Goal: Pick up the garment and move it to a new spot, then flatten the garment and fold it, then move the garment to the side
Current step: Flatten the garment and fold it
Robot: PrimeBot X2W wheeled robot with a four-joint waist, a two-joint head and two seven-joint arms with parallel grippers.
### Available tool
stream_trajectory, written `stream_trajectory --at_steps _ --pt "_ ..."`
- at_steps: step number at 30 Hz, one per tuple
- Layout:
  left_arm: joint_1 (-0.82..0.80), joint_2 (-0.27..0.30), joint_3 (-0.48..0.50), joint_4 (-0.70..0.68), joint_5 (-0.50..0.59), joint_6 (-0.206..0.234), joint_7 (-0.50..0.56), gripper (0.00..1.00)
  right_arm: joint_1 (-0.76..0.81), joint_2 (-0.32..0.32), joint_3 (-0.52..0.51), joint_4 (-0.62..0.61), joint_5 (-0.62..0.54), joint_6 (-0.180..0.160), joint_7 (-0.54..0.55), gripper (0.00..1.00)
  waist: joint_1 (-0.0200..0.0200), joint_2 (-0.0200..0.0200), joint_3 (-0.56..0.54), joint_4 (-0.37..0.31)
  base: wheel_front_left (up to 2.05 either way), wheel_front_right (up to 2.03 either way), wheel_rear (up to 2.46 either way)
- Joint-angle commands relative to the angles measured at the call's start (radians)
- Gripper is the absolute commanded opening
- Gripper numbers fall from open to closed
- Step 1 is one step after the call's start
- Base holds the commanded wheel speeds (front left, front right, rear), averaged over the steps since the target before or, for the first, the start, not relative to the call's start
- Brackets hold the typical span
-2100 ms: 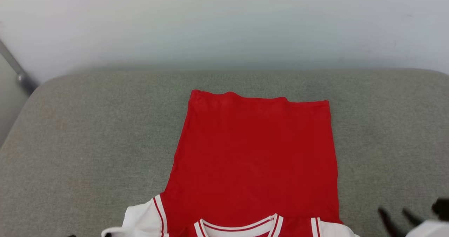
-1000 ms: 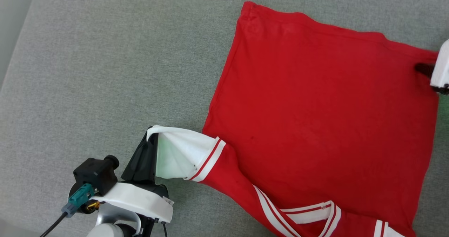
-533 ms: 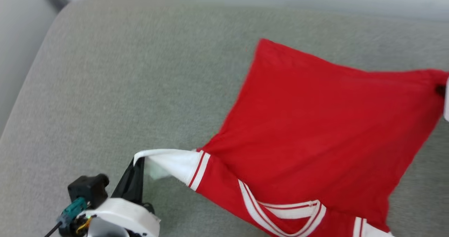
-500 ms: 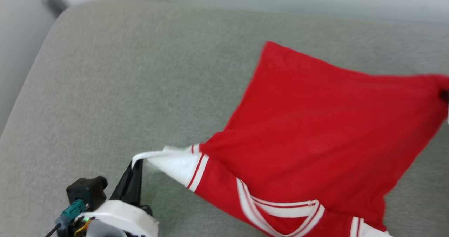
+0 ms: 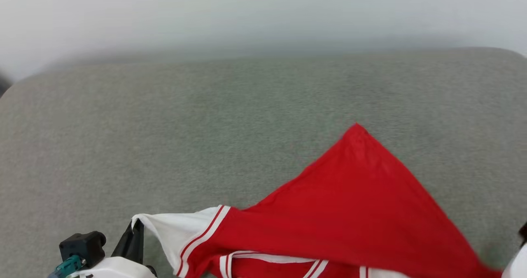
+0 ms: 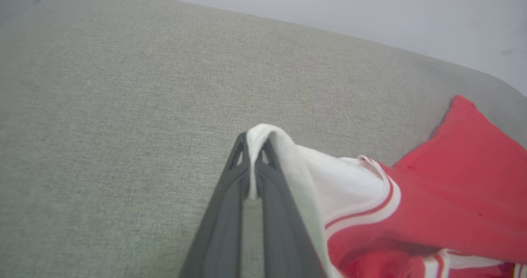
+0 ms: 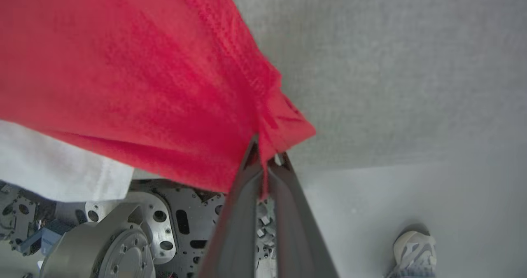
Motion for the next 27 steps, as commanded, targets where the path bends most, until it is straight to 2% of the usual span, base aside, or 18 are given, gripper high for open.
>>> stream_trajectory --at_steps 1,2,3,4,5,6,9,14,20,23,27 --pt "0.009 0.003 0.003 0.0 -0.002 0.006 0.003 0.0 0.038 0.022 0.001 -0.003 0.007 -0.001 -0.002 0.0 0.0002 -0.0001 -0.023 -0.038 0.0 0.0 0.0" --pt "0.01 0.004 0.004 0.001 -0.004 0.008 0.005 0.0 0.068 0.046 -0.004 0.001 0.014 -0.001 -0.005 0.0 0.0002 -0.0001 -0.022 -0.044 0.0 0.0 0.0" --pt "0.01 0.004 0.005 0.002 -0.004 0.009 0.006 0.0 0.089 0.066 -0.006 0.002 0.015 -0.001 -0.017 0.13 0.0002 -0.0001 -0.021 -0.051 0.0 0.0 0.0" --pt "0.01 0.006 0.007 0.001 -0.006 0.011 0.008 0.0 0.103 0.081 -0.008 0.004 0.018 -0.001 -0.032 0.43 0.0002 -0.0001 -0.02 -0.058 0.0 0.0 0.0" --pt "0.011 0.007 0.008 0.0 -0.005 0.014 0.01 0.0 0.111 0.099 -0.015 0.008 0.019 -0.001 -0.052 0.64 0.0002 -0.0001 -0.02 -0.063 0.0 0.0 0.0" --pt "0.011 0.009 0.007 0.0 -0.003 0.017 0.013 0.0 0.117 0.113 -0.021 0.008 0.024 -0.001 -0.078 1.0 0.0002 -0.0001 -0.019 -0.067 0.0 0.0 0.0" --pt "0.011 0.012 0.008 -0.008 -0.002 0.022 0.017 0.0 0.097 0.135 -0.037 0.005 0.021 -0.001 -0.176 1.0 0.0002 -0.0001 -0.012 -0.077 0.0 0.0 0.0" --pt "-0.009 0.017 0.005 -0.032 0.008 0.03 0.022 0.0 0.01 0.142 -0.066 0.006 0.016 -0.001 -0.403 1.0 0.0002 -0.0001 0.015 -0.075 0.0 0.0 0.0" --pt "-0.058 0.014 -0.007 -0.076 0.029 0.028 0.016 0.0 -0.164 0.14 -0.058 0.053 0.021 -0.001 -0.632 1.0 0.0002 -0.0001 0.088 -0.049 0.0 0.0 0.0" --pt "-0.098 0.007 -0.015 -0.098 0.039 0.019 0.007 0.0 -0.262 0.129 -0.037 0.085 0.028 -0.001 -0.662 1.0 0.0002 -0.0001 0.139 -0.024 0.0 0.0 0.0" --pt "-0.155 -0.007 -0.026 -0.109 0.047 0.005 -0.01 0.0 -0.391 0.105 0.02 0.125 0.036 -0.001 -0.589 1.0 0.0002 -0.0001 0.194 0.013 0.0 0.0 0.0"
